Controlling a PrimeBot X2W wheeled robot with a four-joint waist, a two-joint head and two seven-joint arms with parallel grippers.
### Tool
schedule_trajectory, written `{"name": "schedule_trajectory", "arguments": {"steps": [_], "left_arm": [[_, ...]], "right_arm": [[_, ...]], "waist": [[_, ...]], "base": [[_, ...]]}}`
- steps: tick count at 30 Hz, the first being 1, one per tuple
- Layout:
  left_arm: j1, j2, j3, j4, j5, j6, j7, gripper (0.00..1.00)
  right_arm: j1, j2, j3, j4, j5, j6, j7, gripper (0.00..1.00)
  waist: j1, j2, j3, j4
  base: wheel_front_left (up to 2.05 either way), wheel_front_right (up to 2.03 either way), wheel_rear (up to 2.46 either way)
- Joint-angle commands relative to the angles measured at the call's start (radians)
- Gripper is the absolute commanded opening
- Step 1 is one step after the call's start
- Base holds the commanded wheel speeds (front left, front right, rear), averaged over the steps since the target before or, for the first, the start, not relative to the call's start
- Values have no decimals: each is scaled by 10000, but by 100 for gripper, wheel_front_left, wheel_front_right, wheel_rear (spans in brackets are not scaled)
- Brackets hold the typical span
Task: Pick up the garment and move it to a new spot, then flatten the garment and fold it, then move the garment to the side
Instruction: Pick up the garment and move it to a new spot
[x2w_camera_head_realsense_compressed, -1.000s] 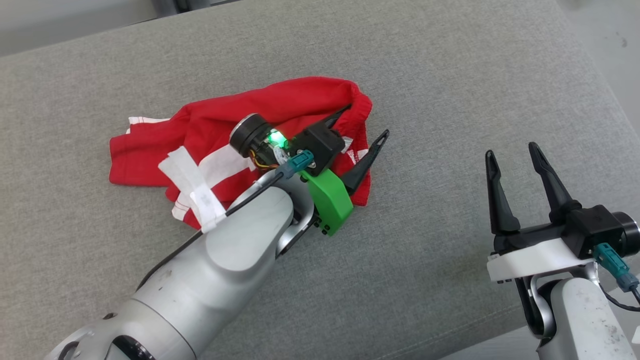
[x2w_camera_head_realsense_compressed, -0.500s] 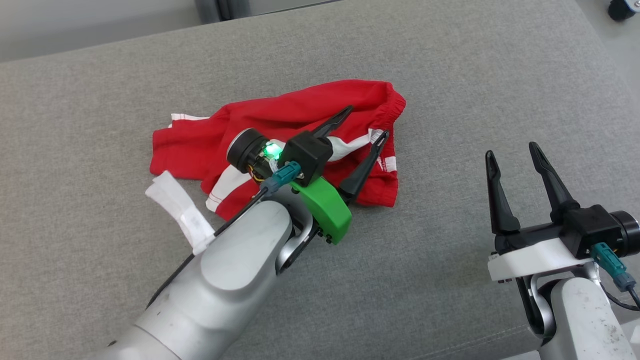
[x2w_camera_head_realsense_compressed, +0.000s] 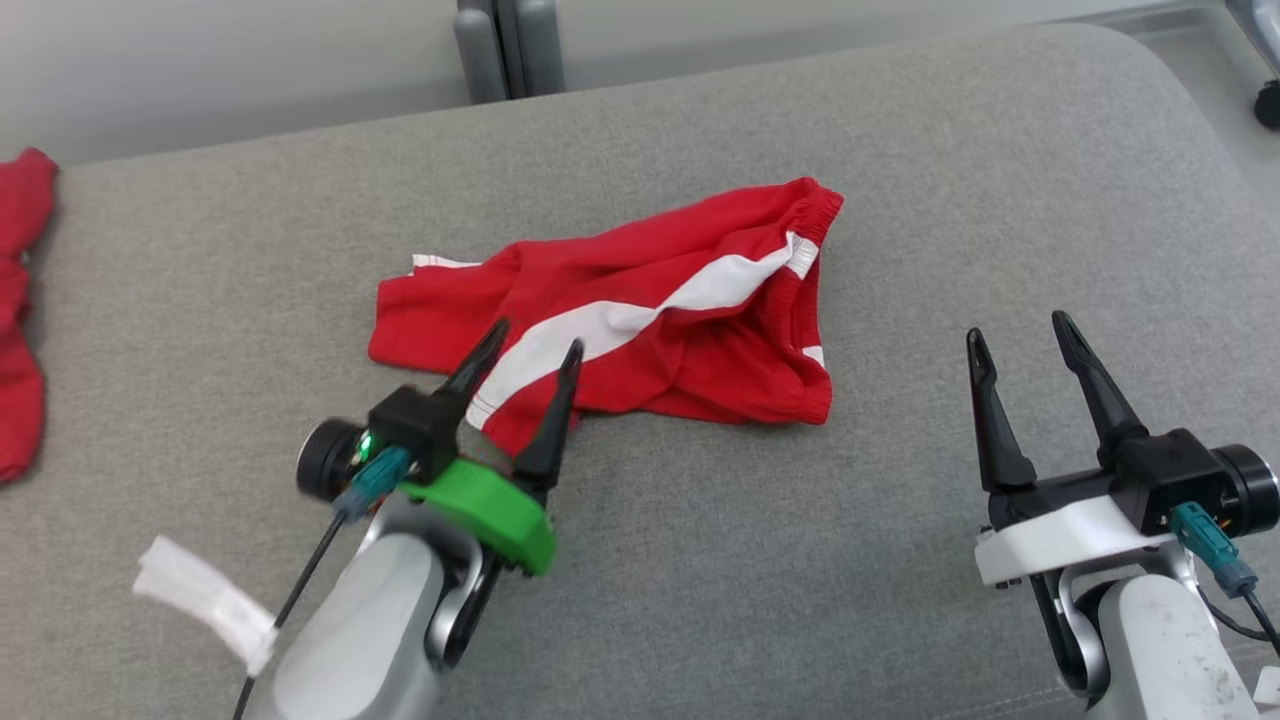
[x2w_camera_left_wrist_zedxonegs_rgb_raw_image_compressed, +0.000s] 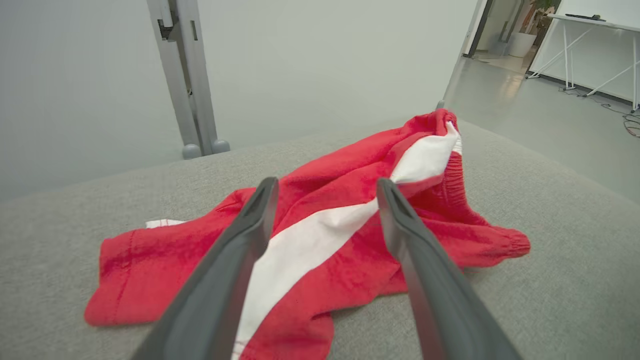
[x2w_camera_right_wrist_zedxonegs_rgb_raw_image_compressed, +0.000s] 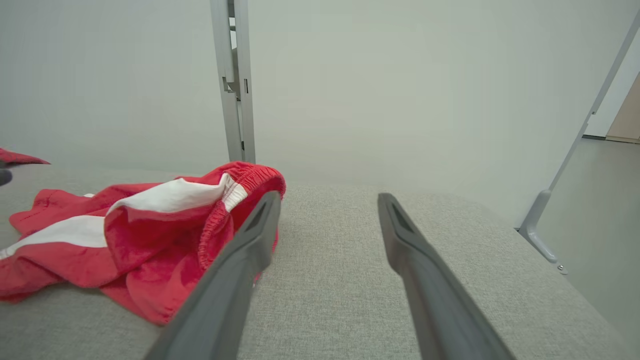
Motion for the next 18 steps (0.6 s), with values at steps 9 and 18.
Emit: {"name": "schedule_trajectory", "arguments": {"steps": [9,18], "left_arm": [[2394,-178,1913,-759,552,-63,-7,100],[3948,-512,3352,-1408,1034,-132,-5,100]], "right_arm": [[603,-35,-36,200,-93,-10,-19,100],[928,-37,-15,405,2,-10,-21,100]], "waist": [[0,-1,-823,426],[0,-1,-1221,406]], "base": [[0,0,0],[0,0,0]]}}
